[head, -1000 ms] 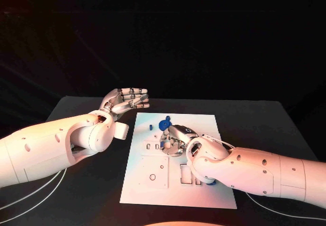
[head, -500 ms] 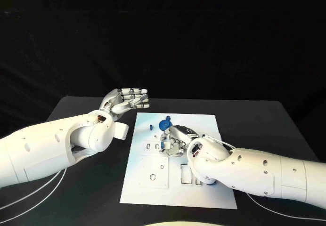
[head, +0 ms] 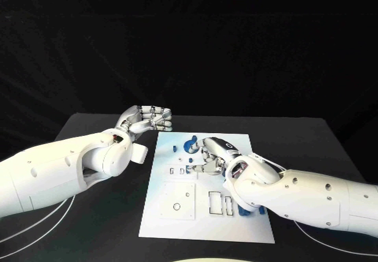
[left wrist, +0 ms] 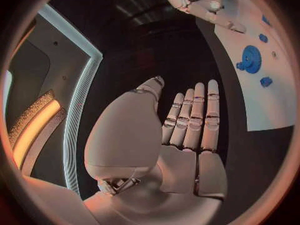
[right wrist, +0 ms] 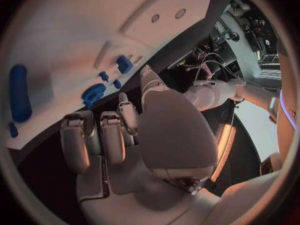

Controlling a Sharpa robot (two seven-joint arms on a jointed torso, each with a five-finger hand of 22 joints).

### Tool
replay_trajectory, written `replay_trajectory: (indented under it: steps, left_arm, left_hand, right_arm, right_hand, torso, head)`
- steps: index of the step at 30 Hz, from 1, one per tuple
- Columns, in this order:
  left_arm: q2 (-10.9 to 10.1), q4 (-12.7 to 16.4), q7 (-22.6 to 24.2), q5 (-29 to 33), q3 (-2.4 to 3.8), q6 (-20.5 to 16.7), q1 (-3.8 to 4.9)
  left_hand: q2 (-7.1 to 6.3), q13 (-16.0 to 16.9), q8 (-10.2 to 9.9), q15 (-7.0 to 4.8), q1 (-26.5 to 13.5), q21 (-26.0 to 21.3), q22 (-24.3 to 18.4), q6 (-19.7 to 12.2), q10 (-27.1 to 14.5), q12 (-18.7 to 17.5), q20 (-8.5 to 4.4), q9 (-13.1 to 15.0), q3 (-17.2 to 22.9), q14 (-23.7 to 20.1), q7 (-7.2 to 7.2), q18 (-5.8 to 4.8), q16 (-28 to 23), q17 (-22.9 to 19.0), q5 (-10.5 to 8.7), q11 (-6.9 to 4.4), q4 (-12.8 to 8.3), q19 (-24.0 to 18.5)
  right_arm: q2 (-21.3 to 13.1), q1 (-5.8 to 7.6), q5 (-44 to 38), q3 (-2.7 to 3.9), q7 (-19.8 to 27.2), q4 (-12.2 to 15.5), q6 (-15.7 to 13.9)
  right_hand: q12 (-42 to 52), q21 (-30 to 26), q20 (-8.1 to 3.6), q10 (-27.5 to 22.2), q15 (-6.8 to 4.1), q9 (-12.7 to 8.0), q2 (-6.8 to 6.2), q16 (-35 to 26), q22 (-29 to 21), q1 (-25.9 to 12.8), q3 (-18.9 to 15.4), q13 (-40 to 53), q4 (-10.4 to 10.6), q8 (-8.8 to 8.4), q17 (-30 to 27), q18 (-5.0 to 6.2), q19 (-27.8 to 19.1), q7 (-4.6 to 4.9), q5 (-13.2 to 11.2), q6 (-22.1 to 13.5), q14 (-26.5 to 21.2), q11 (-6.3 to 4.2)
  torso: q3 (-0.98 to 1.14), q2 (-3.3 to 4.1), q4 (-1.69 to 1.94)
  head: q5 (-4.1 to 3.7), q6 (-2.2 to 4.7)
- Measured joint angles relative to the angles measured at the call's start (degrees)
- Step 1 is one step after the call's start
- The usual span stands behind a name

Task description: Assemble the parts on the task board

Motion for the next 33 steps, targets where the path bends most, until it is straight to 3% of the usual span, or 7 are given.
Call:
replay_trajectory:
  steps: [5,6,8,9,11,20,33]
  left_arm:
    - [0.6,-1.3,-6.7,-6.3,0.01,1.2,0.02]
    - [0.8,-1.6,-8.9,-8.5,0.02,2.1,0.04]
    - [1.2,-2.0,-12.4,-12.0,0.02,3.8,0.07]
    - [1.4,-2.1,-14.9,-14.5,0.03,5.1,0.11]
    - [1.8,-2.3,-18.5,-18.1,0.02,7.1,0.22]
    - [5.7,-4.2,-34.4,-32.8,0.05,18.4,2.37]
    - [11.7,-8.9,-45.3,-42.6,-0.41,29.9,4.07]
  left_hand:
    - [0.29,6.6,7.3,-4.12,-5.4,12.8,7.3,1.0,4.9,11.3,-4.83,3.5,-2.2,8.4,-2.36,0.0,22.0,14.0,-0.12,-3.87,0.1,8.6]
    - [0.85,11.3,11.1,-5.18,-6.2,18.6,11.2,-0.1,4.0,17.9,-5.7,5.8,-2.5,10.3,-3.05,0.0,33.2,25.0,-0.12,-4.66,0.3,8.8]
    - [1.69,20.7,18.5,-6.01,-8.9,33.7,26.0,-4.3,-0.2,31.6,-6.17,10.3,-3.3,14.9,-3.45,-0.1,49.9,43.1,-0.12,-5.51,0.9,8.6]
    - [2.33,24.6,22.4,-6.25,-9.6,42.1,35.7,-5.2,-0.7,37.8,-6.52,12.5,-3.4,18.0,-4.21,-1.43,56.0,51.2,-0.12,-5.89,0.7,10.7]
    - [3.05,28.2,25.6,-6.74,-10.3,49.0,44.4,-5.4,0.0,43.0,-6.86,14.4,-3.8,20.7,-4.89,-2.23,60.4,57.5,-0.12,-6.59,0.4,13.4]
    - [5.23,54.4,33.7,-8.9,-14.0,60.9,62.2,-3.3,13.9,63.4,-8.79,20.0,-5.7,21.4,-7.85,-5.34,66.5,59.5,-0.12,-9.15,0.6,20.5]
    - [5.88,55.7,34.5,-9.1,-16.6,61.6,63.9,-4.5,14.1,64.5,-9.08,21.9,-6.7,21.6,-8.04,-5.36,66.8,59.5,-0.69,-9.26,0.7,20.8]
  right_arm:
    - [-4.4,2.64,5.7,0.32,3.6,1.9,-0.8]
    - [-5.6,3.33,7.7,0.4,4.2,2.3,-0.8]
    - [-7.4,4.31,10.7,0.54,5.1,2.8,-0.8]
    - [-8.6,4.94,12.7,0.61,5.5,3.1,-0.8]
    - [-10.0,5.78,15.5,0.71,5.9,3.3,-0.8]
    - [-14.4,8.96,24.4,0.88,7.0,3.0,0.0]
    - [-15.0,9.53,27.9,0.85,6.9,1.3,1.3]
  right_hand:
    - [0.0,-0.6,0.0,0.0,0.0,-0.1,0.41,0.0,0.0,0.4,0.0,0.0,0.0,-0.15,0.0,0.0,0.0,0.0,1.7,0.0,0.0,0.0]
    - [0.0,-0.9,0.0,0.0,0.0,-0.2,0.42,0.0,0.0,0.4,0.0,0.0,0.0,-0.15,0.0,0.0,0.0,0.0,1.7,0.0,0.0,0.0]
    - [0.0,-0.9,0.0,0.0,0.0,-0.2,0.71,0.0,0.0,0.7,0.4,0.0,-0.1,-0.15,0.0,0.0,0.0,0.0,1.9,0.0,0.0,0.0]
    - [0.0,-0.9,0.0,0.0,0.0,-0.2,0.71,0.0,0.0,0.7,0.4,0.0,-0.1,-0.15,0.0,-0.01,0.0,0.0,1.9,0.0,0.0,0.0]
    - [0.0,-0.9,0.0,0.0,0.0,-0.2,0.71,0.0,0.0,0.7,0.4,-0.1,-0.1,-0.15,0.0,-0.01,0.0,0.0,1.9,0.0,0.0,0.0]
    - [0.0,-0.9,0.0,0.0,0.0,-0.2,0.71,-0.2,0.0,0.7,0.4,-0.1,-0.1,-0.15,0.0,0.0,0.0,0.0,1.9,0.0,0.0,0.0]
    - [0.0,-0.9,0.0,0.0,0.0,-0.2,0.96,-0.2,0.0,0.5,0.4,-0.1,-0.1,-0.15,0.0,-0.01,0.0,-0.01,1.9,0.0,0.0,0.0]
  torso:
    - [0.03,-0.2,-0.14]
    - [0.05,-0.25,-0.16]
    - [0.05,-0.39,-0.21]
    - [0.08,-0.44,-0.25]
    - [0.12,-0.57,-0.32]
    - [0.26,-0.9,-0.42]
    - [0.31,-0.97,-0.36]
  head:
    - [0.13,0.12]
    - [0.15,0.05]
    - [0.27,-0.07]
    - [0.33,-0.13]
    - [0.45,-0.27]
    - [0.73,-0.69]
    - [1.05,-1.03]
